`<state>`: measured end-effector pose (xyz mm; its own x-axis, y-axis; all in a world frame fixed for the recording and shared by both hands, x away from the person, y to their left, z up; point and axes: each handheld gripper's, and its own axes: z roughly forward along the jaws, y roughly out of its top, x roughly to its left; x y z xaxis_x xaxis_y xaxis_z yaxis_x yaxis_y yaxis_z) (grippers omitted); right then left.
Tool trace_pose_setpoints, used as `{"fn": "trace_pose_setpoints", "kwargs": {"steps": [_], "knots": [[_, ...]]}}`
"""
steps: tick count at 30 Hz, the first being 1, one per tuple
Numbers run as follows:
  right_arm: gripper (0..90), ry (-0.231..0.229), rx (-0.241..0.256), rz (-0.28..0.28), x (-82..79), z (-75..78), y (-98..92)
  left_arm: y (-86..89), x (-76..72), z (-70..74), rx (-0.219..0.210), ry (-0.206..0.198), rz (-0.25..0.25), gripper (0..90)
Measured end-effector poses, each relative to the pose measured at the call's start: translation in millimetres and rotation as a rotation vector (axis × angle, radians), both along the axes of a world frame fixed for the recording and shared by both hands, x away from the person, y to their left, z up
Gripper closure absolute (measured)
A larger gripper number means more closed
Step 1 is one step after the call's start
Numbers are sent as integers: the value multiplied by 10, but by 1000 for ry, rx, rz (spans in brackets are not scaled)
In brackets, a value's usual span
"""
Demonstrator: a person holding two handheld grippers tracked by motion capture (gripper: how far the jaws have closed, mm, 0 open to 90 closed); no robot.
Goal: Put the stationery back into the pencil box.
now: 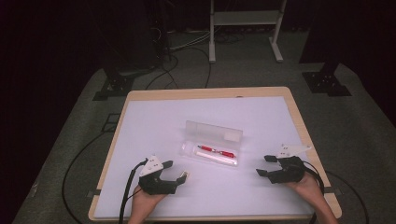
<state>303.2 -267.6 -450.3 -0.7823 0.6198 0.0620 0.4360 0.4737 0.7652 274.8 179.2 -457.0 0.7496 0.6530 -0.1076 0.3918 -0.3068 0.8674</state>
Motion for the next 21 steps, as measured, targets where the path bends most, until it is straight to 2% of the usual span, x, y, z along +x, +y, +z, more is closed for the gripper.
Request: {"fn": "trace_pose_setpoints", "kwargs": {"steps": [2, 14, 18, 21], "knots": [[324, 2, 1, -4, -17, -6, -8, -24, 8, -5, -4, 3, 2, 219], [319, -19, 11, -10, -81, -34, -48, -157, 48, -92, 62, 27, 13, 396], [318, -24, 15, -12, -89, -26, -63, -190, 55, -112, 71, 34, 21, 462], [318, -24, 19, -15, -87, -30, -71, -221, 63, -127, 89, 44, 25, 483]]}}
